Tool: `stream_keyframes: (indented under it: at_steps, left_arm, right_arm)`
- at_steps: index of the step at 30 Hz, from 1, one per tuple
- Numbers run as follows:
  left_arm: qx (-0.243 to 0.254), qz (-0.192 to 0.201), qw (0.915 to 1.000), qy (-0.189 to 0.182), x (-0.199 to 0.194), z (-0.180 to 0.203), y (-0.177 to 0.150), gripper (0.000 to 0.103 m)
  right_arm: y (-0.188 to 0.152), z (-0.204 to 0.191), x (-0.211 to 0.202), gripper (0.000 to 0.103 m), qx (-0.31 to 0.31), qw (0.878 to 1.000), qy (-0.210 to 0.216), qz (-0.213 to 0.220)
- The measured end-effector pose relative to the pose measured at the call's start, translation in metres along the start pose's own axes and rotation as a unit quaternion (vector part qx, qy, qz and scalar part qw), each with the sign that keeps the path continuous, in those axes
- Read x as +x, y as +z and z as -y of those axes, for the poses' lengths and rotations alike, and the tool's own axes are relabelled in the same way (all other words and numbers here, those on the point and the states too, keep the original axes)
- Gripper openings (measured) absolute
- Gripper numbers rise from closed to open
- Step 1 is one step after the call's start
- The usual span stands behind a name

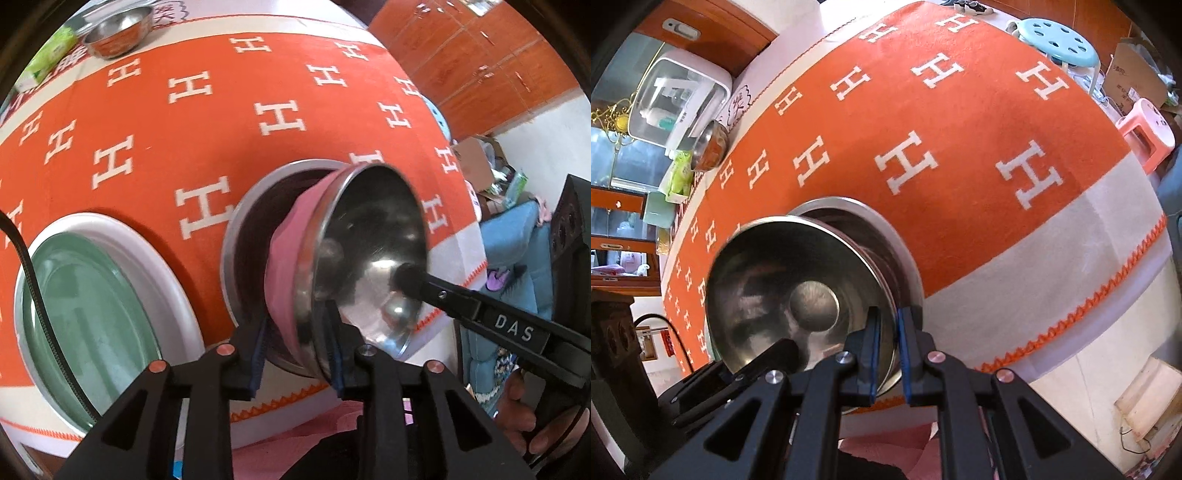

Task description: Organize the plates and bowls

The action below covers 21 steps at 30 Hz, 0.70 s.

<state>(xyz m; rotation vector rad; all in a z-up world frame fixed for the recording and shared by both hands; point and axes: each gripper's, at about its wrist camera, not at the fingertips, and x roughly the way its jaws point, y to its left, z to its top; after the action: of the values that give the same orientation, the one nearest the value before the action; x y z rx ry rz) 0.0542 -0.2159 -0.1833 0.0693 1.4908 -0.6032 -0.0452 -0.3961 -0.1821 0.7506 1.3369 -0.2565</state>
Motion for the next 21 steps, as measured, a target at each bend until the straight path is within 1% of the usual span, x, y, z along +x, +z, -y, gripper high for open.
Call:
stream_keyframes:
  at_steps: [4,8,10,13,17,19,21]
  left_arm:
    - [-0.020,0.002,0.9998,0.006,-0.001,-0.004,0.000,0.031]
    - [-0.022,0.012,0.9995,0.020,-0.006,-0.002,0.001,0.032]
    - [-0.020,0.020,0.9991,0.031,-0.012,-0.002,0.001,0.035]
    - [-0.012,0.031,0.9987,0.038,-0.018,0.000,0.002,0.039]
    - [0.002,0.049,0.9977,0.047,-0.029,0.006,0.004,0.049]
    - [0.011,0.058,0.9968,0.054,-0.035,0.011,0.005,0.051]
    - [0.016,0.066,0.9959,0.061,-0.041,0.013,0.007,0.056]
  right_arm:
    - [0.004,0.000,0.004,0.011,-0.008,1.000,0.004,-0.011]
    - [0.009,0.001,-0.001,0.011,-0.011,1.000,0.015,-0.003]
    - [0.010,0.001,-0.002,0.011,-0.011,1.000,0.022,0.001]
    - [0.011,0.005,-0.005,0.011,-0.007,0.999,0.032,0.008]
    - [0.013,0.011,-0.010,0.011,-0.005,0.999,0.047,0.017]
    - [0.015,0.012,-0.013,0.011,-0.007,0.998,0.056,0.024]
    - [0.016,0.012,-0.017,0.011,-0.012,0.997,0.063,0.033]
